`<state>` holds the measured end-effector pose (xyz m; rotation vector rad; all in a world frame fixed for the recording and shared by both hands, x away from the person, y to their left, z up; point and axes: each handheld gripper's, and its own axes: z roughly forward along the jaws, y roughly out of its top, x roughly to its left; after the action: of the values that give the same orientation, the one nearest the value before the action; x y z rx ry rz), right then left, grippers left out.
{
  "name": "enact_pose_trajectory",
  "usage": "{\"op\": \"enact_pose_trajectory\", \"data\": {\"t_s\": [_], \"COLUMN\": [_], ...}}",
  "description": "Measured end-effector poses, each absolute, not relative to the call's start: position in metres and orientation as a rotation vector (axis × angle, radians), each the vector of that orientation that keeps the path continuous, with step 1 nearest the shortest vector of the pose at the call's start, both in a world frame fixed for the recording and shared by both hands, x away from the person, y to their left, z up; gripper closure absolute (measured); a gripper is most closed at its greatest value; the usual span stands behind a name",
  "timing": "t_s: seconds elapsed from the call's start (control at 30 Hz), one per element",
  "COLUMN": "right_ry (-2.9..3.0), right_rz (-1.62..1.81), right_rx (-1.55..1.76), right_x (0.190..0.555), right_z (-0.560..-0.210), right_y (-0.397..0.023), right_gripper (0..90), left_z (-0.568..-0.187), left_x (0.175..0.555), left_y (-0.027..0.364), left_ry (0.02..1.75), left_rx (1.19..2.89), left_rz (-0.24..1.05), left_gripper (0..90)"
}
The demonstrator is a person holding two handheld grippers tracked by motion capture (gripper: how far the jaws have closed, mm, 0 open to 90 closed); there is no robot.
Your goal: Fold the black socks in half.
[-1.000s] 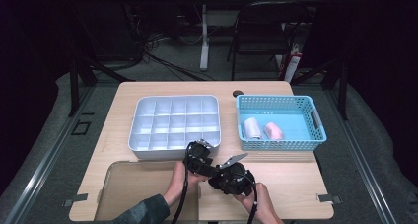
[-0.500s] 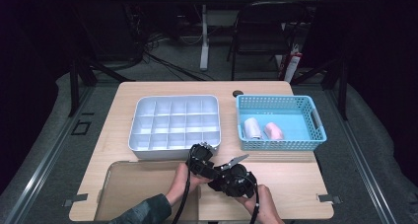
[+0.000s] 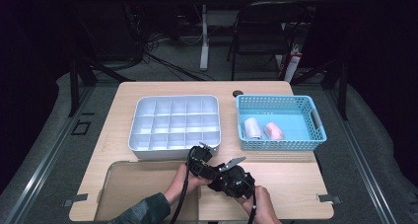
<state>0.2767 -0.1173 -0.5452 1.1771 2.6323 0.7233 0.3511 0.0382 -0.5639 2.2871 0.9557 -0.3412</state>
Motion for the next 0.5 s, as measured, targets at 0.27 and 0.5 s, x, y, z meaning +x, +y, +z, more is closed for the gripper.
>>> {"op": "enact_pose_trajectory", "data": {"t_s": [0.27,0.5], "right_ry": [2.64,2.673], "right_rz": [0.74,0.818], "right_rx": [1.168,1.186], "right_x": [0.278,0.2791], "right_z": [-0.545,-0.5418], "right_y": [-0.1197,-0.1268], "right_gripper": [75.9,62.3], "left_z": [-0.562,-0.5615], "left_x": [0.3462,0.346], "left_y": [0.0373,0.0383], "left_ry": [0.924,0.908], "left_rx": [2.285,2.278], "left_rz": [-0.295,-0.288], "left_gripper": [63.0,65.1]}}
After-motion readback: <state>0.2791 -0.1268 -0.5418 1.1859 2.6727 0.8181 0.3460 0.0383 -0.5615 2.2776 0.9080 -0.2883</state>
